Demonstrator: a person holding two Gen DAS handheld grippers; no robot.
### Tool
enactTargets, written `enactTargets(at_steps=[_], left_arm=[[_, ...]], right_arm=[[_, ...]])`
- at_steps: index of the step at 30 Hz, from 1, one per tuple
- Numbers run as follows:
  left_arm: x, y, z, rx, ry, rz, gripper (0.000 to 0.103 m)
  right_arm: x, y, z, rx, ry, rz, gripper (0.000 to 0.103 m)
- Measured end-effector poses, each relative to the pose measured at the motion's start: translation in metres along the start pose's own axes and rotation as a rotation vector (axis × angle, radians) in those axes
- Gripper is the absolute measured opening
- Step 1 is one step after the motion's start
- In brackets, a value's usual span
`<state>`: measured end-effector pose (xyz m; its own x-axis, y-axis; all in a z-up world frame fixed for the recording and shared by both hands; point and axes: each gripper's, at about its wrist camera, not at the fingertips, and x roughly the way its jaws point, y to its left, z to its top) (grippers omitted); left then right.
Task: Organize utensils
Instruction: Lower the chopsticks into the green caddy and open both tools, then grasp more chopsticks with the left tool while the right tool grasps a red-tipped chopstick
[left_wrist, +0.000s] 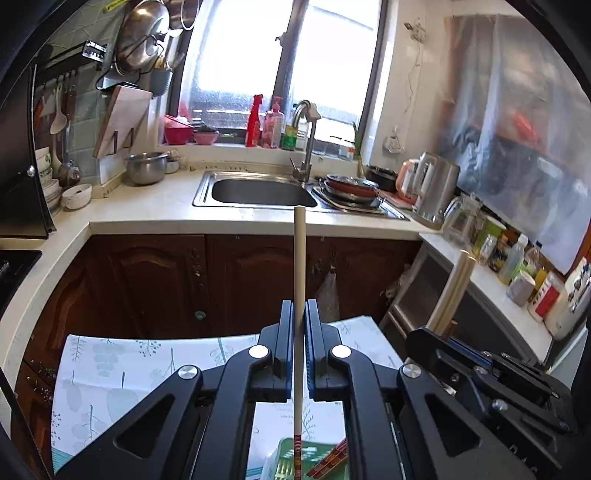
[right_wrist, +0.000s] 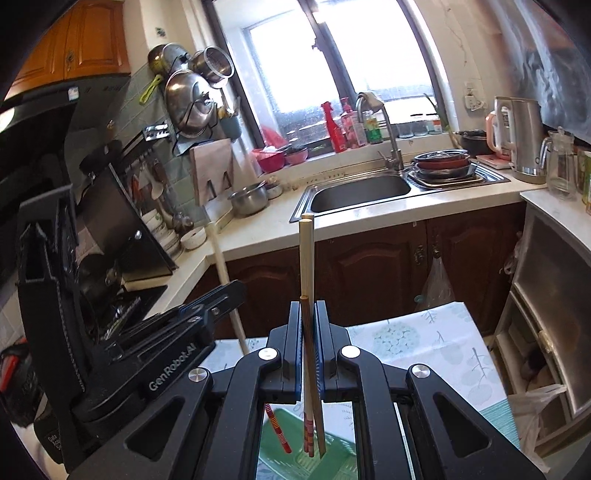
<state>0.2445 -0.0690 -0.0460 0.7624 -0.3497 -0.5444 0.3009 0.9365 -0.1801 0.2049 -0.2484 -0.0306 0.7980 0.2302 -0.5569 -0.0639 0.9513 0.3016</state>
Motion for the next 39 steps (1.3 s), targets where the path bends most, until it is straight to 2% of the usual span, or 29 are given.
enactTargets(at_steps=[4,7,9,15,20,24,27,33,37,39], left_arm=[[0.006,0.002,-0.023,0.007,0.050,-0.010,0.003],[0.002,0.005,-0.035,0.014,0.085,-0.008,0.013],[-0.004,0.006,-0.040,0.023,0.104,0.003,0.025],[-0.022,0.012,-0.048,0.021,0.193,0.023,0.039],[-0.032,0.019,-0.062,0.003,0.298,0.055,0.043],[-0.042,0.025,-0.074,-0.020,0.363,0.065,0.048],[-0.054,0.028,-0.081,-0.022,0.382,0.063,0.053],[-0.080,0.032,-0.101,0.007,0.419,0.058,0.056],[-0.094,0.039,-0.120,0.004,0.469,0.043,0.056],[-0.100,0.042,-0.130,0.005,0.487,0.037,0.056]], right_arm=[[0.019,0.005,-0.041,-0.057,0.031,0.014,0.006],[0.032,0.003,-0.069,-0.046,0.079,0.040,0.006],[0.037,0.001,-0.082,-0.026,0.108,0.059,0.008],[0.045,-0.008,-0.101,0.015,0.177,0.077,0.014],[0.040,-0.004,-0.104,0.022,0.208,0.091,0.019],[0.032,0.005,-0.102,0.025,0.229,0.101,0.020],[0.024,0.009,-0.104,0.039,0.238,0.104,0.020],[-0.009,0.024,-0.118,0.057,0.260,0.103,0.022],[-0.032,0.035,-0.142,0.065,0.285,0.080,0.033],[-0.042,0.037,-0.156,0.080,0.298,0.068,0.035]])
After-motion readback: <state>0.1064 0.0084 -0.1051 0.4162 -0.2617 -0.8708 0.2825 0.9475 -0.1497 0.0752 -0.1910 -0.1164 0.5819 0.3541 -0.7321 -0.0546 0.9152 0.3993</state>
